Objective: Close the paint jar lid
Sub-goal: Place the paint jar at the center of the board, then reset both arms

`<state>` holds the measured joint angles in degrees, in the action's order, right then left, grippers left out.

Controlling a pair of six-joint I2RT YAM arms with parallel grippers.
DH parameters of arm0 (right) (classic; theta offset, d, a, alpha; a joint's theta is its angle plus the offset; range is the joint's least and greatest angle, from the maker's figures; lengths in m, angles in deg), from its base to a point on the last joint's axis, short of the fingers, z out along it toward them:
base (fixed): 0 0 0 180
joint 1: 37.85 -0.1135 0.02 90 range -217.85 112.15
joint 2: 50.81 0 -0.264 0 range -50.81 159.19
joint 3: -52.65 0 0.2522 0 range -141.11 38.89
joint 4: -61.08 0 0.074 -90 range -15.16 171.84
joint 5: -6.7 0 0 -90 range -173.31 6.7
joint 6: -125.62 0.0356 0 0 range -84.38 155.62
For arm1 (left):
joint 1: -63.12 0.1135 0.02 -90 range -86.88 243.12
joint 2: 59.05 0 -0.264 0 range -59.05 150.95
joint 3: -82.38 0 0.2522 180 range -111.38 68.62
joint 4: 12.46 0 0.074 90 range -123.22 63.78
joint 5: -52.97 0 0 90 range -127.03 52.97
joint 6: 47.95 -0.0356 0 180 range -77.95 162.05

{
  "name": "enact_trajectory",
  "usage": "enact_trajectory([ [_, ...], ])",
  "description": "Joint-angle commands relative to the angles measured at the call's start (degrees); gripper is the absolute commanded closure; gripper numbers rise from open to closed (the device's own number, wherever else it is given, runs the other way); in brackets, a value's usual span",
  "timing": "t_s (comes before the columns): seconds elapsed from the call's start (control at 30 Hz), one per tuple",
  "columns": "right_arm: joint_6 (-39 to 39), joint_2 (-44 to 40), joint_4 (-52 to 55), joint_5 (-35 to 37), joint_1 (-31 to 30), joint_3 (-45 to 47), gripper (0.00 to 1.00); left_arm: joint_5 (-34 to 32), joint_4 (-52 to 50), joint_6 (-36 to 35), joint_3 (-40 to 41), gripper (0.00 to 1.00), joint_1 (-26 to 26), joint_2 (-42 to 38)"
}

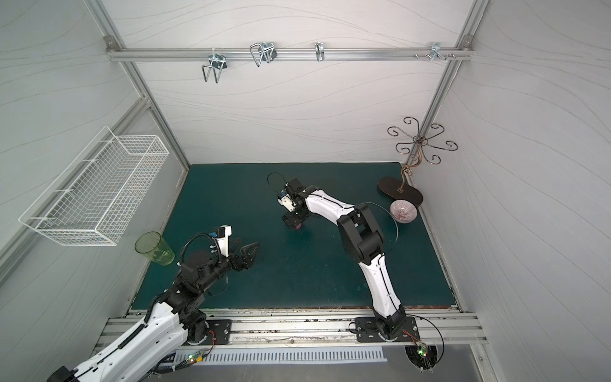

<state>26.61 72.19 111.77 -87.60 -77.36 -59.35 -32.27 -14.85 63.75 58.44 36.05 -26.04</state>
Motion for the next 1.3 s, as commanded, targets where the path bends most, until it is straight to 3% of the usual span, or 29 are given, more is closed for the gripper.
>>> enact_trajectory([
  [0.0,3.61,-16.43,-7.73,-7.56,3.22,5.68,0.12,-7.63,0.89,-2.34,-3.36,0.01,-0.13,-0.13],
  [0.1,5.28,-32.57,-14.41,-6.35,8.46,17.93,0.01,-16.66,-0.35,-5.40,-5.72,0.01,0.82,0.60],
  [0.17,7.13,-44.94,-20.56,-5.80,14.49,29.29,0.01,-19.77,0.01,-7.75,-7.07,0.01,3.81,2.15],
  [0.33,8.21,-67.38,-34.35,5.11,28.00,55.24,0.01,-18.41,5.97,-9.85,-6.60,0.00,17.33,8.76],
  [0.43,10.61,-71.11,-40.42,9.48,33.58,66.21,0.01,-15.91,17.82,-11.94,-1.33,0.01,23.77,12.67],
  [0.53,12.37,-69.65,-52.20,12.35,35.28,76.29,0.01,-17.55,25.72,-14.92,2.44,0.01,24.39,17.57],
  [0.6,12.08,-66.12,-61.02,12.94,35.36,81.79,0.01,-15.25,28.17,-16.04,2.31,0.01,24.39,21.20],
  [0.7,14.39,-60.65,-79.21,10.73,35.25,88.29,0.01,-20.05,36.21,-16.42,2.31,0.01,24.51,29.32],
  [0.9,9.95,-41.46,-101.81,10.74,34.32,87.52,0.01,-15.86,43.12,-15.03,0.29,0.01,28.61,37.62],
  [1.0,10.29,-28.31,-114.63,11.99,34.85,85.89,0.01,-15.95,49.80,-15.05,-2.03,0.01,30.04,47.76],
  [1.07,14.72,-35.32,-95.98,12.51,37.02,82.32,0.01,-9.78,58.03,-14.72,-4.95,0.03,32.88,58.45],
  [1.1,15.37,-34.94,-93.57,12.21,37.68,80.68,0.01,-7.58,53.64,-15.02,-6.48,0.03,33.27,57.32],
  [1.13,12.66,-31.99,-97.19,12.30,36.11,79.64,0.01,-7.62,40.18,-14.71,-9.94,0.03,33.17,53.44],
  [1.2,13.29,-34.75,-86.77,14.15,35.54,76.73,0.01,-6.00,45.60,-16.40,-10.89,0.00,32.61,57.46],
  [1.27,12.27,-32.29,-94.24,14.28,35.23,78.31,0.01,-4.98,37.38,-16.22,-12.28,0.00,32.77,54.98],
])
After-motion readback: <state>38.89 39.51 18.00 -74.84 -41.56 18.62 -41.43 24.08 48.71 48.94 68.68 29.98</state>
